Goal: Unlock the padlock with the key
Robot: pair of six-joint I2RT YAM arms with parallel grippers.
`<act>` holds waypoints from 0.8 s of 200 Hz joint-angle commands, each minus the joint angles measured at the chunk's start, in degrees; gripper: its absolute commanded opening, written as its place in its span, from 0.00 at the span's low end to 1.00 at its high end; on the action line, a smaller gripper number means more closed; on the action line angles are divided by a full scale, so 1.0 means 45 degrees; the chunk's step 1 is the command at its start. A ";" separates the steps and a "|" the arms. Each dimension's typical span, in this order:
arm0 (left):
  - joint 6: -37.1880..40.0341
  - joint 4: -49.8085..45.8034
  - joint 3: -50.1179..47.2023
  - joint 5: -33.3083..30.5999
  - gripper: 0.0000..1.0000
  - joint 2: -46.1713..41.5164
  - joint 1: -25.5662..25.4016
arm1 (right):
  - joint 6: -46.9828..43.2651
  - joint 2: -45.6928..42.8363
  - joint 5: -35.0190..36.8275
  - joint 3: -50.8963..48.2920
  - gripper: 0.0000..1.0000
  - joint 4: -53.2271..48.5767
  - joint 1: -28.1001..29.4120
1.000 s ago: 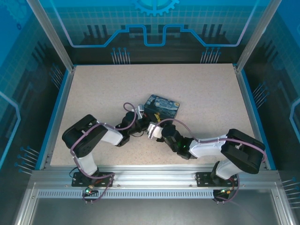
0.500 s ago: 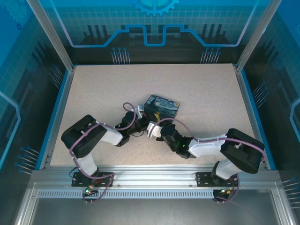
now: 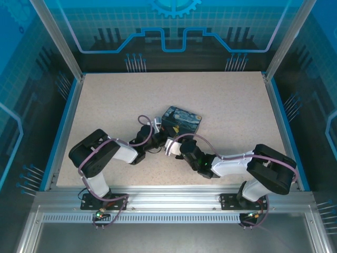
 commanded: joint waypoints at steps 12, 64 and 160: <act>0.0021 0.0420 -0.0010 0.0190 0.01 -0.0359 0.0023 | 0.0780 -0.0208 0.1267 0.0482 0.00 -0.0156 -0.0237; -0.0010 0.0457 -0.0020 0.0188 0.01 -0.0321 0.0020 | 0.4389 -0.0648 0.0837 0.0560 0.00 -0.1050 -0.0530; 0.0070 0.0321 -0.0076 0.0100 0.01 0.0068 -0.0157 | 0.7654 -0.0199 -0.1184 -0.1027 0.00 0.1171 -0.1502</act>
